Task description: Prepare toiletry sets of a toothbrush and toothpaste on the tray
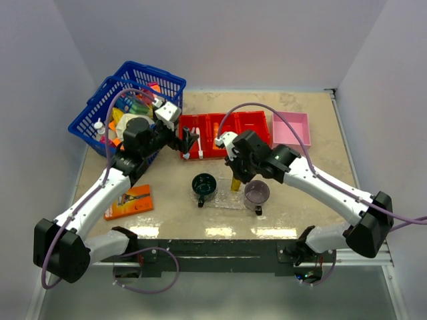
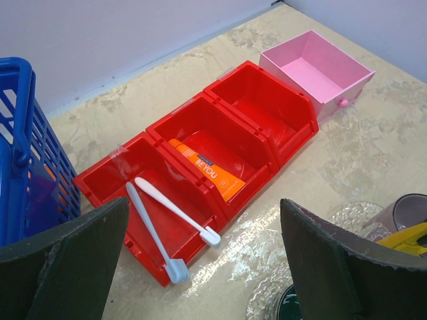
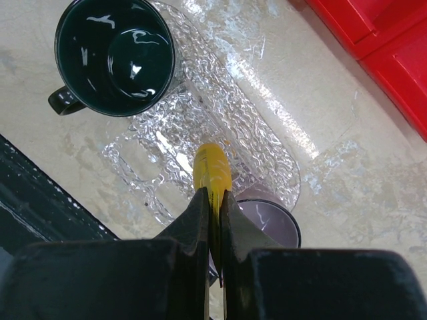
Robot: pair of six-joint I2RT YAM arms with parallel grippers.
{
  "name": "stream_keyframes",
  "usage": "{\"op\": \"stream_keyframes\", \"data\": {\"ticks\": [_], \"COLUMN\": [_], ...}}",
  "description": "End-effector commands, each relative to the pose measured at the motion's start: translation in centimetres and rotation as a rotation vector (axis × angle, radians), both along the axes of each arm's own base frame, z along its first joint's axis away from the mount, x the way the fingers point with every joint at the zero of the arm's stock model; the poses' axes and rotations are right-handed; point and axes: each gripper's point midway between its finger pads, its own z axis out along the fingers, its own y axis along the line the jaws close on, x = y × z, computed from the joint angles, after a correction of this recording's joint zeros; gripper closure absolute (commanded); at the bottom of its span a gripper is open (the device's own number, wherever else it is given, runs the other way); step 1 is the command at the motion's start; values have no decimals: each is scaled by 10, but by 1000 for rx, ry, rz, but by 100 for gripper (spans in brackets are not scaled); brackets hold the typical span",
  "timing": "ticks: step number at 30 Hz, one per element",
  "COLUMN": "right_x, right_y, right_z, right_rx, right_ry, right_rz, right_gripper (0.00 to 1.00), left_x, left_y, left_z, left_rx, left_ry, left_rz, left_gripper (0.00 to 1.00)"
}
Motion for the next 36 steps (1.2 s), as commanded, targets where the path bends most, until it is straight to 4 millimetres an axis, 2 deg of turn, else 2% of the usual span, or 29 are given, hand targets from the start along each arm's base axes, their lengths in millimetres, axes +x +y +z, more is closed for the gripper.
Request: {"op": "stream_keyframes", "data": {"ticks": [1, 36], "right_x": [4, 4], "right_y": [6, 9], "right_z": [13, -22], "right_rx": [60, -30], "right_ry": [-59, -98], "right_rz": [-22, -46], "right_gripper": [100, 100], "left_x": [2, 1], "left_y": [-2, -4], "left_z": [11, 11], "left_rx": [-11, -15], "left_ry": [-47, -46], "left_rz": [-17, -27], "left_gripper": [2, 2]}}
